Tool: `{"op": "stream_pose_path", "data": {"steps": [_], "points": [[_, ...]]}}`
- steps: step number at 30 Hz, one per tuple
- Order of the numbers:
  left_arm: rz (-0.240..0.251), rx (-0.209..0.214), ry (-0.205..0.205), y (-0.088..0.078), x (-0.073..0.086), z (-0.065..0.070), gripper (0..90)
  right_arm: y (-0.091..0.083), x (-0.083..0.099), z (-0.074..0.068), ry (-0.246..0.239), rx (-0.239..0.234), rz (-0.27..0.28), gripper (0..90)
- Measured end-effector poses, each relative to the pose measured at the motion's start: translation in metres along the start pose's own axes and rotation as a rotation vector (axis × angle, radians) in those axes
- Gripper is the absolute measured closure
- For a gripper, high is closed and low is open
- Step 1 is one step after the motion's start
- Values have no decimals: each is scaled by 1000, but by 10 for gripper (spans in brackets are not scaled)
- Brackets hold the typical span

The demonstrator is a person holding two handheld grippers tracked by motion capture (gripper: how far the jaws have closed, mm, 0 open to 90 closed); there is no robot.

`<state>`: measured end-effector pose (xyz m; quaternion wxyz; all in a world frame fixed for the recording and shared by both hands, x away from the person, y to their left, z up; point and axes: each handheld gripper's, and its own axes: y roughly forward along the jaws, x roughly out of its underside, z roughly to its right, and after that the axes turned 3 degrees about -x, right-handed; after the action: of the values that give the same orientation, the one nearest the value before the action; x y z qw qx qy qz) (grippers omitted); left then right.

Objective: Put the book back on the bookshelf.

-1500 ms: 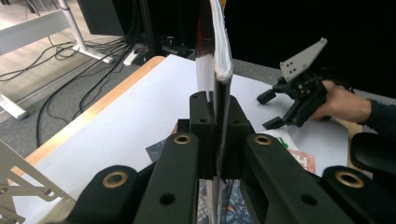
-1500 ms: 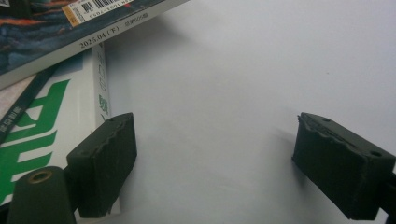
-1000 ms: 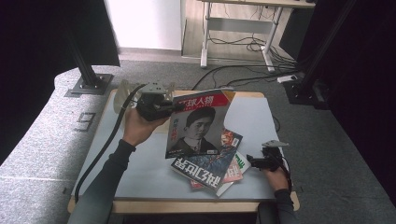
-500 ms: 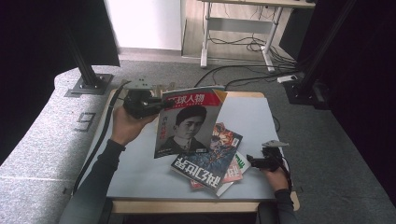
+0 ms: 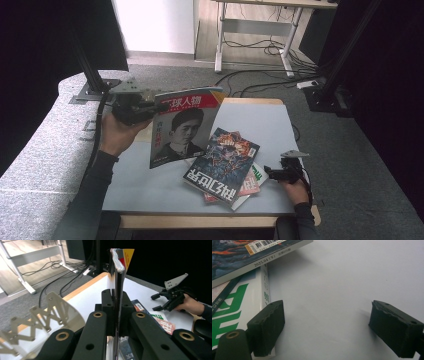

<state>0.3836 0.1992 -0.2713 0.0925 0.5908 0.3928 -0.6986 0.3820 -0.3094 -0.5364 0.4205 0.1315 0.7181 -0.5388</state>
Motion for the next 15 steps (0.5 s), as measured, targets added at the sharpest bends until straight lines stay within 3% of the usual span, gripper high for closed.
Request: {"op": "stream_pose_path", "data": {"steps": [8,15], "points": [[-3,-58,-10,-16,5,-10,868,0,0,0,0,0,0,123],[16,-90,-44,-33,11,-20,868,0,0,0,0,0,0,123]]}}
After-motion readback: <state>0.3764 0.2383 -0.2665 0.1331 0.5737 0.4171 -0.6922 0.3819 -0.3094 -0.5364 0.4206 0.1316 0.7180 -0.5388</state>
